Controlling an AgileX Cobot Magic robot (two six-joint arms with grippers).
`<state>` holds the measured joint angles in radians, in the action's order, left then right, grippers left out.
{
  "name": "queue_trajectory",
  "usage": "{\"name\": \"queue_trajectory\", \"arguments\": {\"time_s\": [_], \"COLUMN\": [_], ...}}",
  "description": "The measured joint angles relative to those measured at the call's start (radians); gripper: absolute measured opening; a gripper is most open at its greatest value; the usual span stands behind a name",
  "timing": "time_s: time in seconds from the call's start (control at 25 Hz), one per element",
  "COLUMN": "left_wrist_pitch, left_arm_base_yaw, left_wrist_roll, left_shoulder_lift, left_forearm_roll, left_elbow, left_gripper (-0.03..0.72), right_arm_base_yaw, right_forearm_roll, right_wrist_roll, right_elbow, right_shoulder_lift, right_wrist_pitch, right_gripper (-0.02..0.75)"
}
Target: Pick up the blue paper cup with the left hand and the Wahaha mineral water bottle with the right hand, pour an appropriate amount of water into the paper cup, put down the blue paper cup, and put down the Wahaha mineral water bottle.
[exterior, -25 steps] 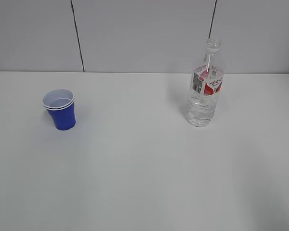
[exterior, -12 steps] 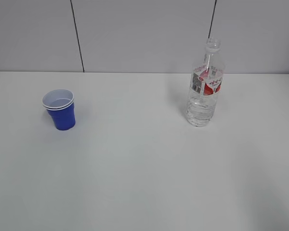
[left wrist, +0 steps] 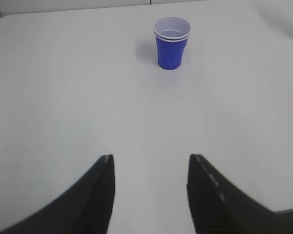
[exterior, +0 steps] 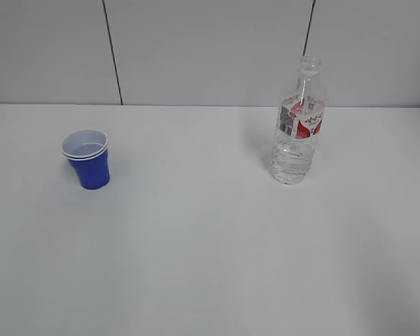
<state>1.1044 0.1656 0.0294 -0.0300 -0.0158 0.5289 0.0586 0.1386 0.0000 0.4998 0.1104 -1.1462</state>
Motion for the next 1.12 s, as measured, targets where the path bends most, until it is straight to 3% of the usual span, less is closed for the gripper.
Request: {"name": "queue_trajectory", "arguments": {"time_s": [0.16,0.64,1.12], "left_wrist_pitch": [-0.002,-0.002,-0.002], "left_arm_base_yaw": [-0.010,-0.149,-0.160], "left_wrist_roll": [0.000,0.000,0.000], "left_shoulder_lift": [0.014,0.014,0.014], "left_forearm_roll": [0.000,0.000,0.000], "left_elbow": [0.000,0.000,0.000], "left_gripper": [0.354,0.337,0.321], "right_arm_base_yaw": [0.000,-0.027,-0.027], "right_forearm_roll": [0.000,0.000,0.002], "right_wrist_roll": [0.000,0.000,0.000], "right_elbow": [0.000,0.000,0.000], "right_shoulder_lift": [-0.036,-0.126,-0.126], "right_wrist_pitch": [0.002,0.002,0.002], "right_gripper": [0.548,0.548,0.548]}}
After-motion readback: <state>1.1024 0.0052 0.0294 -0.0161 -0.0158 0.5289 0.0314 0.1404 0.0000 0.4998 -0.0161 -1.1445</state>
